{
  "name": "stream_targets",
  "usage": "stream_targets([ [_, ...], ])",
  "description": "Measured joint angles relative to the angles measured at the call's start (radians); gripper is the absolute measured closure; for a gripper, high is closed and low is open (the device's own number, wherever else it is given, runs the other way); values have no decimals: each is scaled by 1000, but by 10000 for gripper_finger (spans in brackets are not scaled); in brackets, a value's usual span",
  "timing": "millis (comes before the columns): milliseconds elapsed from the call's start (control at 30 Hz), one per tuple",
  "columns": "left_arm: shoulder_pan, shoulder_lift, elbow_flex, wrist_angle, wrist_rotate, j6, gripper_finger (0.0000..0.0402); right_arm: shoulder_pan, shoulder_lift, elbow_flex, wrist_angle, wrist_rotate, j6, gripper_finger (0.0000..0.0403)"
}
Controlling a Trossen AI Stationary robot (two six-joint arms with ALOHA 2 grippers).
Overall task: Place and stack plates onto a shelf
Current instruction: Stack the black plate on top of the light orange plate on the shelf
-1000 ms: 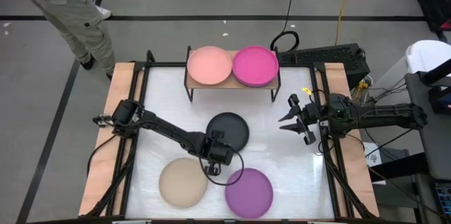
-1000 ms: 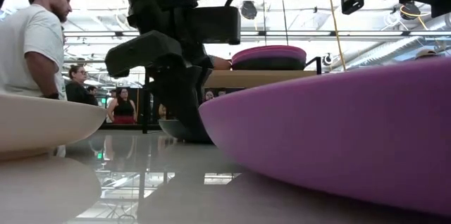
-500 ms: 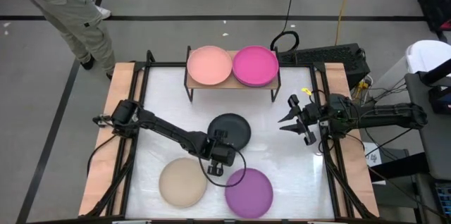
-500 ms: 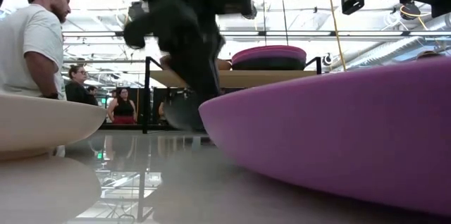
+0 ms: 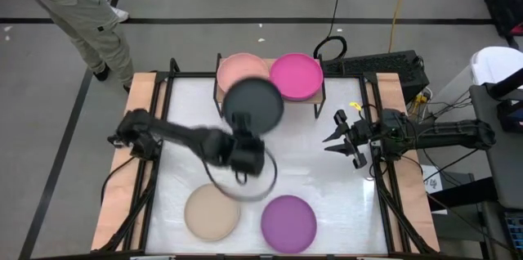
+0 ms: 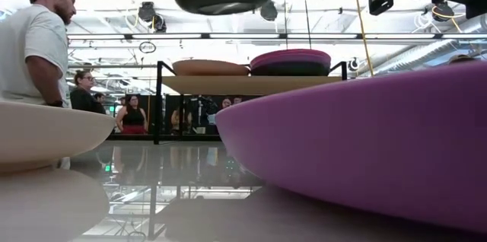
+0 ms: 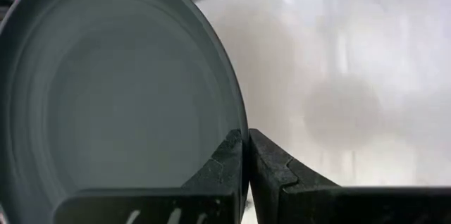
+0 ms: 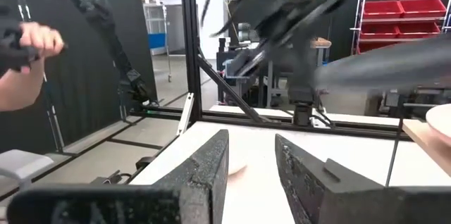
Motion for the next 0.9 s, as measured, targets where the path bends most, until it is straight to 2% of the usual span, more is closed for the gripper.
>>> stream_targets([
  [67, 60, -38, 4, 13, -2, 16, 392, 0, -1, 0, 2, 0, 1, 305],
  [167, 173, -89, 0, 39, 48, 71, 392, 0, -1, 0, 4, 0, 4, 305],
  [333, 383, -98, -2, 48, 215, 153, 392, 1, -1, 0, 5, 0, 4, 305],
  [500, 523, -61, -2, 59, 357, 193, 392, 2, -1, 0, 5, 0, 7, 305],
  [733, 579, -44, -2, 97, 498, 204, 372, 2, -1, 0, -4, -1, 7, 305],
  [900, 583, -44, -2, 84, 513, 183, 348, 2, -1, 0, -5, -4, 6, 305],
])
